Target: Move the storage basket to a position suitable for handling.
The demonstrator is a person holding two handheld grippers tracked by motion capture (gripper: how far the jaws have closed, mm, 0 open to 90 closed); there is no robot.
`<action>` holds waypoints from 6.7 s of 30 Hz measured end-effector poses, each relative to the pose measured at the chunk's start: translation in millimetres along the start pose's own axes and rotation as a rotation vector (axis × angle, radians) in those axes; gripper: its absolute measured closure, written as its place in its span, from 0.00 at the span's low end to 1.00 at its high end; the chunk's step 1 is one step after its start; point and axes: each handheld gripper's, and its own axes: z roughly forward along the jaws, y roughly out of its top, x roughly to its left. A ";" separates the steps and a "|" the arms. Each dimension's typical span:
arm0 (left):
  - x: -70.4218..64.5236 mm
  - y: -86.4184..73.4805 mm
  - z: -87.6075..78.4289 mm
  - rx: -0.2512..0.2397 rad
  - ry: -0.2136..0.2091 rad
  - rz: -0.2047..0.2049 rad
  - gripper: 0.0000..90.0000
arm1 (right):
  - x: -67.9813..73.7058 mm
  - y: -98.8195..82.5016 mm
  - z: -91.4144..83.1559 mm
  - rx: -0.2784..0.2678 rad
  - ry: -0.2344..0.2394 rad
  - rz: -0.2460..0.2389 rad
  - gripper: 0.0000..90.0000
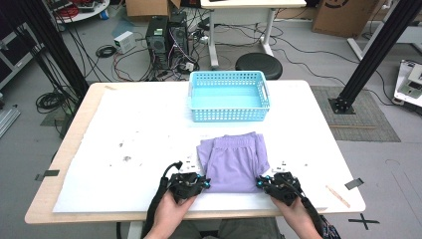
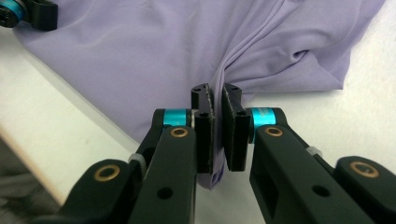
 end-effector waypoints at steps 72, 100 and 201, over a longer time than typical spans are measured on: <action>197.0 114.5 58.4 -0.235 0.063 -0.026 0.28 | -167.8 157.8 76.9 -0.169 -0.059 -0.141 0.30; 155.6 101.8 28.1 -0.157 0.071 0.031 0.31 | -133.7 124.5 39.9 -0.186 -0.062 -0.181 0.43; 83.4 19.0 -35.1 -0.375 0.036 0.035 0.36 | -64.0 26.7 -22.8 -0.361 -0.088 -0.068 0.42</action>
